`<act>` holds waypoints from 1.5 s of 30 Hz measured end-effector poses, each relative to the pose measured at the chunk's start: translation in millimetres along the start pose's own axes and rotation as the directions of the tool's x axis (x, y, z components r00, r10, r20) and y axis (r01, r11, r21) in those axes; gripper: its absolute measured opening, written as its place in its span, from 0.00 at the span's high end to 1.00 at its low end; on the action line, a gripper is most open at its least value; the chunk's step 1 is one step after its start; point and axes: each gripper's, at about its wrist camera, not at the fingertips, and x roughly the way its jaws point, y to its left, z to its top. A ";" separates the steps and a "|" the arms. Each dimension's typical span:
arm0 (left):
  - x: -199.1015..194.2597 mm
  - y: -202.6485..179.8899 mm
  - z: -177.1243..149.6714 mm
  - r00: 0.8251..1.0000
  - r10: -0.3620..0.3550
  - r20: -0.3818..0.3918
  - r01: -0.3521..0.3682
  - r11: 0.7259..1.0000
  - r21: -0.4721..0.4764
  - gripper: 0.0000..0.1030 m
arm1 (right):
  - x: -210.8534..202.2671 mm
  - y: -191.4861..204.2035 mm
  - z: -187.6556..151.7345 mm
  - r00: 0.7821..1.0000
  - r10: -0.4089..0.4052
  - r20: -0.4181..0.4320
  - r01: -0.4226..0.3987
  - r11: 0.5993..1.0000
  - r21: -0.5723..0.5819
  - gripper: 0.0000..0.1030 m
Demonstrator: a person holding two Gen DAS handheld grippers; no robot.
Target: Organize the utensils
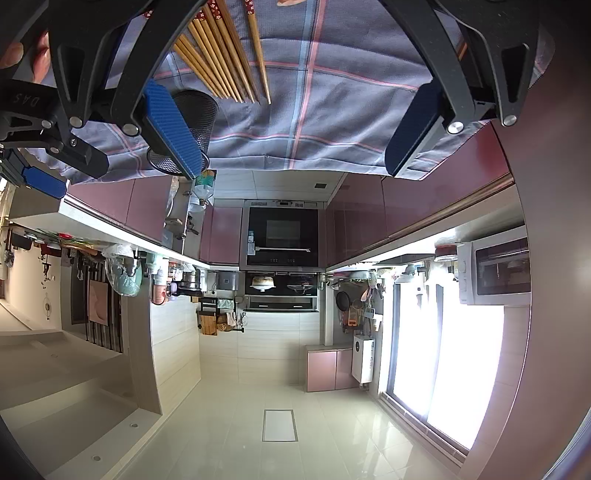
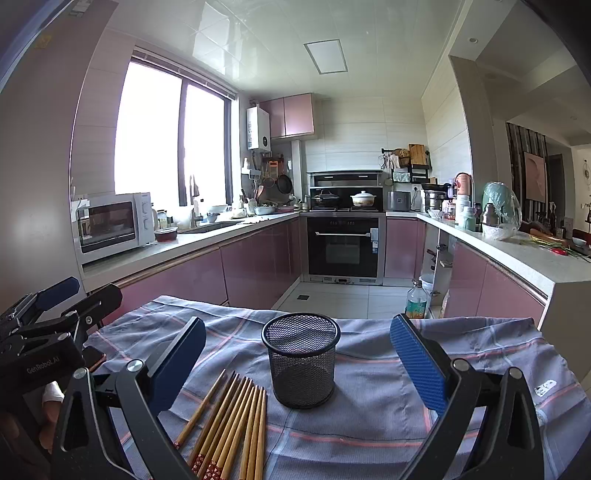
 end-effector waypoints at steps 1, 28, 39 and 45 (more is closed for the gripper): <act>-0.3 -0.1 0.2 1.000 0.000 0.001 0.000 1.000 0.000 0.05 | -0.7 0.3 0.8 1.000 0.000 0.001 0.000 1.000 0.000 0.06; -0.9 -0.3 1.5 1.000 -0.002 0.001 0.002 1.000 -0.005 0.05 | -1.4 -2.9 -1.0 1.000 0.007 0.004 -0.007 1.000 0.006 0.06; -2.0 -2.1 2.0 1.000 -0.003 0.002 0.003 1.000 -0.005 0.05 | -1.0 -2.6 -3.2 1.000 0.008 0.003 -0.008 1.000 0.006 0.06; -2.1 -2.2 2.0 1.000 -0.002 0.002 0.002 1.000 -0.006 0.05 | -0.1 -3.0 -4.4 1.000 0.010 0.002 -0.010 1.000 0.006 0.06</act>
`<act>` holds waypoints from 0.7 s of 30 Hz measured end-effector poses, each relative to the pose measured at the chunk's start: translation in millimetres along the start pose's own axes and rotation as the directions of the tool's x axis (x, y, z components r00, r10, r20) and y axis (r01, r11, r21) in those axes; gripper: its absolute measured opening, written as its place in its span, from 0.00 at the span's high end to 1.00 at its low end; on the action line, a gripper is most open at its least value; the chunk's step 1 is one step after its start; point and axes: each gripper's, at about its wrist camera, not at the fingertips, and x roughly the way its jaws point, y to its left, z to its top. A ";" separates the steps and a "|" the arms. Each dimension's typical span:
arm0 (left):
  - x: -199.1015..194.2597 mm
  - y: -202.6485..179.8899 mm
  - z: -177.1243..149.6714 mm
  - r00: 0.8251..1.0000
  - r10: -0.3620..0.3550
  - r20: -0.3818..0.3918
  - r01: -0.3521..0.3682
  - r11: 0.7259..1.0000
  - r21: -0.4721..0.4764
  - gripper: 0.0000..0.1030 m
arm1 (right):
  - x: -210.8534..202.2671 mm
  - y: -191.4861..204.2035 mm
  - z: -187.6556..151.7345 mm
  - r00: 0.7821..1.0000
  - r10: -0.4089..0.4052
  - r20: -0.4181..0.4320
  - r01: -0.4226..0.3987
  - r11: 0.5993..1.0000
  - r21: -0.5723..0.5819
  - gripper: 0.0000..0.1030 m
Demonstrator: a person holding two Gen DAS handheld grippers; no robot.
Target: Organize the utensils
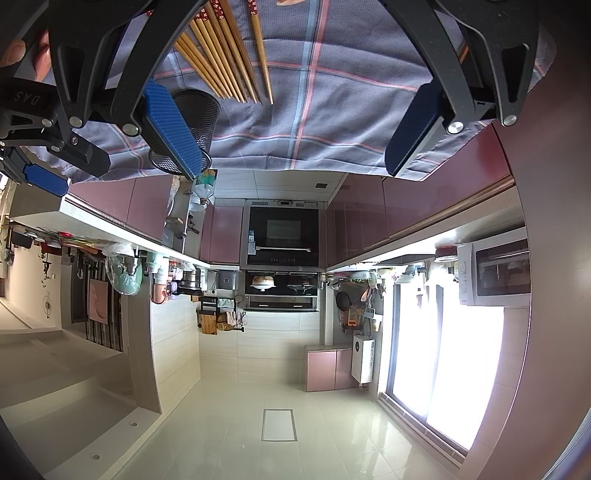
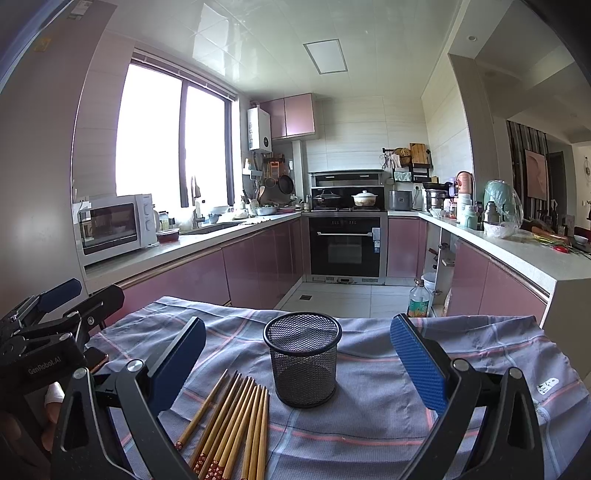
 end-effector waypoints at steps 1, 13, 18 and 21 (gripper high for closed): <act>-0.2 -0.4 0.3 1.000 -0.001 0.000 0.001 1.000 0.000 0.05 | 0.0 -0.2 -0.1 1.000 0.001 0.000 -0.001 1.000 0.001 0.06; -0.7 -1.5 -0.2 1.000 -0.002 -0.003 0.002 1.000 -0.001 0.05 | -0.2 -0.7 -1.5 1.000 0.000 -0.002 0.000 1.000 0.004 0.06; 0.8 -3.1 -3.2 1.000 -0.003 -0.006 0.003 1.000 -0.002 0.05 | 0.5 -1.7 -0.6 1.000 0.001 -0.003 -0.001 1.000 0.005 0.06; 2.6 -3.6 -5.0 1.000 -0.006 -0.010 0.006 1.000 -0.001 0.05 | 0.3 -2.7 -0.9 1.000 0.004 -0.005 -0.004 1.000 0.008 0.06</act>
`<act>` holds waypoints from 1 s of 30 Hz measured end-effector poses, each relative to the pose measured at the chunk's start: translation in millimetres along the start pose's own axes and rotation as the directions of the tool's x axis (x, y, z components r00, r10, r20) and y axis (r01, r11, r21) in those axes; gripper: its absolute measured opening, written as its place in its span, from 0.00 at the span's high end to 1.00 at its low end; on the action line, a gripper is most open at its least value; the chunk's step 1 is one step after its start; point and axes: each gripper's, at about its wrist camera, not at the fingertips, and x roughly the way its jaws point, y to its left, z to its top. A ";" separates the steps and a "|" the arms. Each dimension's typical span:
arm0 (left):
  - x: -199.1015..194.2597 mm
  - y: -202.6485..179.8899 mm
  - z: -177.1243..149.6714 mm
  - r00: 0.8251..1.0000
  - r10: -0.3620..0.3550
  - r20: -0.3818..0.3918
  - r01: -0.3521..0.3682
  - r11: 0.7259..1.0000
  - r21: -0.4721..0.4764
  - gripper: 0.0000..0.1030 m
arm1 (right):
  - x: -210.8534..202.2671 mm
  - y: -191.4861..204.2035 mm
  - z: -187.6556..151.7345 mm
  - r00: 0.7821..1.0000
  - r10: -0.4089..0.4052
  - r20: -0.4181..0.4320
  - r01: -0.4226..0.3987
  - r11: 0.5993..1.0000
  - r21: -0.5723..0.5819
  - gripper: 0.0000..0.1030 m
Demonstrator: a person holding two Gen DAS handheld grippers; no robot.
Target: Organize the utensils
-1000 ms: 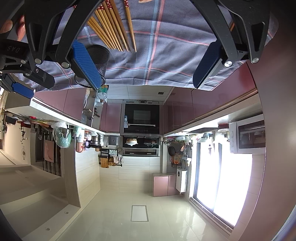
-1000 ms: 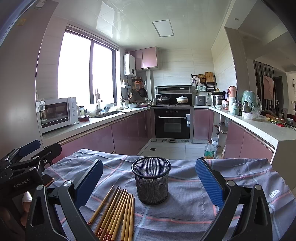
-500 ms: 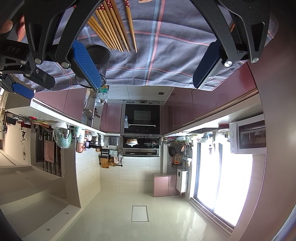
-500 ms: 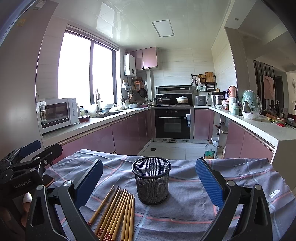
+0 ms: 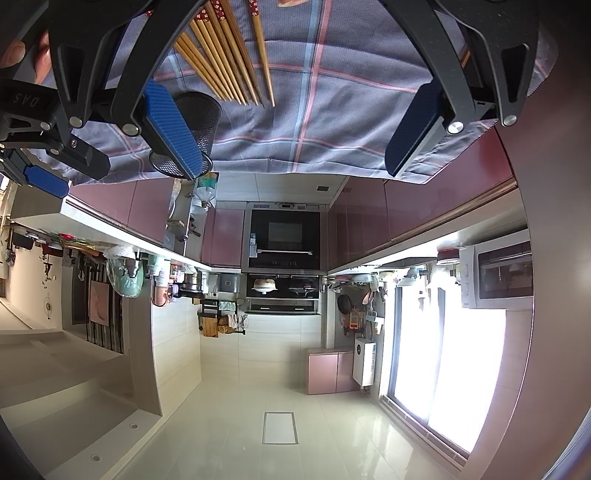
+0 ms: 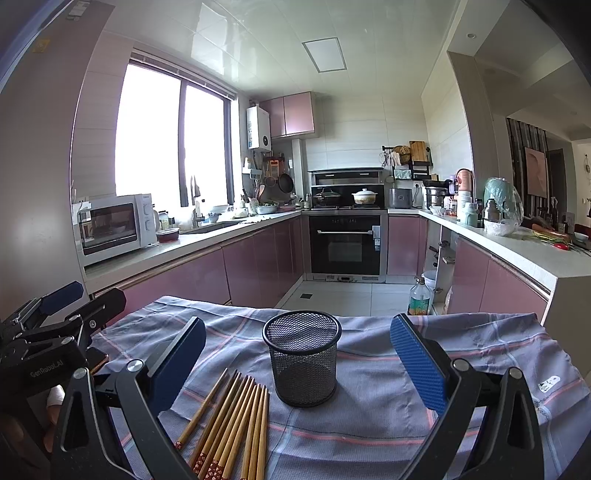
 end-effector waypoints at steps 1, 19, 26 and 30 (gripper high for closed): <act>1.0 -0.4 -0.8 1.000 -0.001 -0.002 0.001 1.000 0.000 0.05 | -0.3 -0.2 -0.1 1.000 0.001 -0.001 -0.001 1.000 0.000 0.06; 9.3 3.0 -5.3 0.999 -0.006 -0.033 0.006 1.000 -0.008 0.05 | 5.1 -2.1 -0.4 1.000 0.006 -0.015 -0.006 1.000 0.001 0.06; 15.7 3.9 -5.9 0.998 -0.017 -0.066 0.017 1.000 -0.002 0.05 | 14.4 -4.2 -5.2 0.997 0.042 -0.066 -0.041 0.999 0.009 0.06; 20.8 2.3 -8.3 0.996 -0.017 -0.086 0.018 1.000 0.013 0.05 | 19.1 -4.0 -9.9 0.994 0.058 -0.092 -0.058 0.998 0.003 0.06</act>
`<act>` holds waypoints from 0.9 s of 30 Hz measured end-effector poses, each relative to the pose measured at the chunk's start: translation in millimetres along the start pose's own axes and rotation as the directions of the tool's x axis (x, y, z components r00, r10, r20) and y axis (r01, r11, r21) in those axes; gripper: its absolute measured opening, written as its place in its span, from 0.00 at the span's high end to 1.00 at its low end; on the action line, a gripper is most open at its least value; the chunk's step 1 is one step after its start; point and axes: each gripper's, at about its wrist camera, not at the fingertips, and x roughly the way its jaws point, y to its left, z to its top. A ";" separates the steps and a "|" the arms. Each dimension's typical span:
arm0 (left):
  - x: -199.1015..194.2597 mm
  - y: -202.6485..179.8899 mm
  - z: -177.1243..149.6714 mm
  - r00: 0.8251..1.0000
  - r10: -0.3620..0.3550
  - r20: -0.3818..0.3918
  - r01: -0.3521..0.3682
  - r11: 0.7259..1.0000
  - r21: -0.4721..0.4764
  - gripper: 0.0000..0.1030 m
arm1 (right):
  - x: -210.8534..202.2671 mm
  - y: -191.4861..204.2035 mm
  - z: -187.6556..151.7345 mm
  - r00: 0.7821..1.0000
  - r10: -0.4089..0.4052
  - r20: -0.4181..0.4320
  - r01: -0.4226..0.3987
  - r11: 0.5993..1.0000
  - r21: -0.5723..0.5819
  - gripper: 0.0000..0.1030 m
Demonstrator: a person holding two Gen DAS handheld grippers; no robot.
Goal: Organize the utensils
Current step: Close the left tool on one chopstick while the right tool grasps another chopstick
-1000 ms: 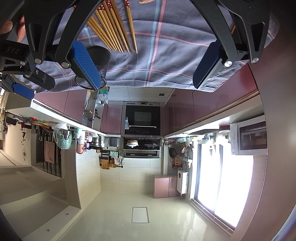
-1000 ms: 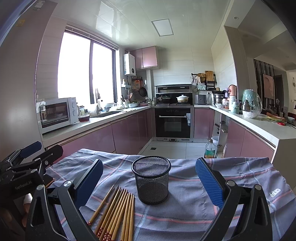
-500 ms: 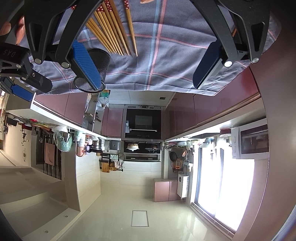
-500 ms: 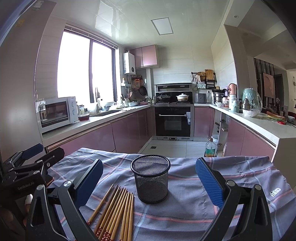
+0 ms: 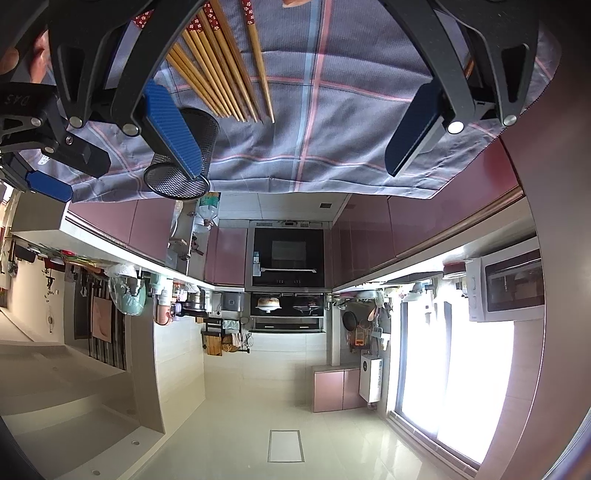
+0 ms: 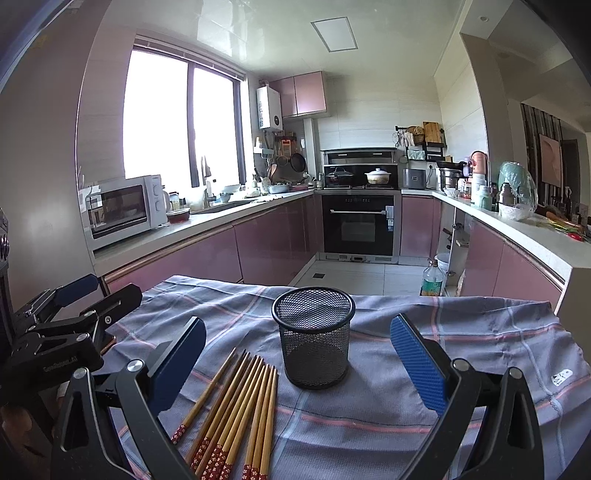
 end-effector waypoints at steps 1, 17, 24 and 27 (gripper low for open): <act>1.7 0.1 -0.8 1.000 -0.004 -0.008 0.004 1.000 0.000 0.05 | 2.1 -0.1 -1.1 1.000 0.007 -0.012 -0.007 1.000 -0.001 0.06; 64.3 1.0 -54.6 0.952 -0.070 -0.297 0.088 0.995 0.047 0.22 | 71.2 3.1 -49.3 0.888 0.148 -0.435 -0.156 0.988 0.019 0.66; 91.8 -7.7 -76.1 0.917 -0.114 -0.381 0.139 0.989 0.039 0.33 | 94.6 3.8 -61.2 0.834 0.175 -0.523 -0.175 0.983 0.050 0.76; 97.9 -13.3 -80.2 0.904 -0.131 -0.407 0.163 0.986 0.043 0.35 | 104.7 6.2 -66.0 0.812 0.172 -0.558 -0.177 0.983 0.046 0.78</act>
